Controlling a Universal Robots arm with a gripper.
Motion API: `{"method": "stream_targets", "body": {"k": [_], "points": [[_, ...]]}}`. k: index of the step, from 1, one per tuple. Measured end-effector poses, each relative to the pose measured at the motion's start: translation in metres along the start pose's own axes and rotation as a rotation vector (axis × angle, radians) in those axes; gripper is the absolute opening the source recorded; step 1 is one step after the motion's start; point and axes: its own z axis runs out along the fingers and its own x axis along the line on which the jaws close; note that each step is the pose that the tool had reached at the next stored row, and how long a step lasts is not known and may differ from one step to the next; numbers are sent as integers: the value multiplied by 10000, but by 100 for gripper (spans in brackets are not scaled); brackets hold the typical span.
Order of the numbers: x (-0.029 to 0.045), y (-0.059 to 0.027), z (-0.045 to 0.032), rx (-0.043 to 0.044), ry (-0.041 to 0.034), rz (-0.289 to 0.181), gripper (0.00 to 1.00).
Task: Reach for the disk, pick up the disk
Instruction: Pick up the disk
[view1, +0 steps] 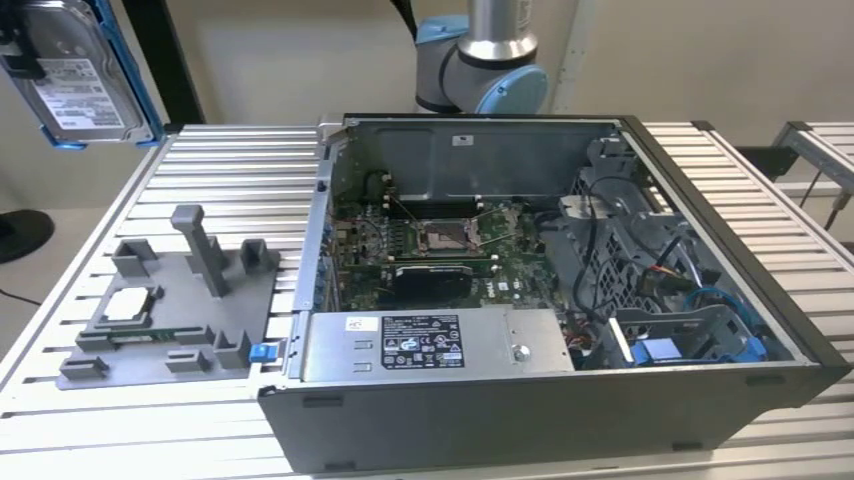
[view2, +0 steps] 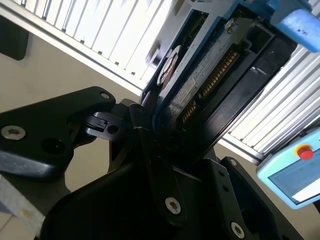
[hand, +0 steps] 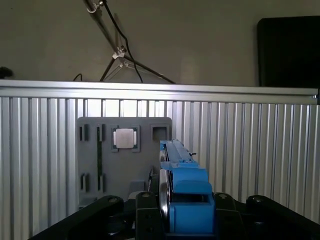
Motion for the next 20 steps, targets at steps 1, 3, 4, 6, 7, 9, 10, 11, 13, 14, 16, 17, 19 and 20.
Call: {"method": "stream_targets", "body": {"k": [1,3,4,6,7,9,10,11,13,14,16,17,19,20], "points": [[-1,1,-16,0,0,0,0],[-3,1,-46,0,-1,0,0],[-4,2,-61,0,-1,0,0],[-6,3,-93,0,-3,-1,0],[-7,3,-109,0,-4,-1,0],[-8,4,-130,-1,-5,0,0],[-8,4,-130,-1,-6,0,0],[-8,4,-130,-1,-6,-1,0],[-8,4,-130,0,-6,-1,0],[-8,4,-130,0,-6,-1,0],[-8,-2,-130,0,-6,-1,0],[-8,-9,-131,-2,-6,-1,0],[-8,-35,-131,0,-7,-1,0],[-8,-49,-132,0,-7,-1,0]]}}
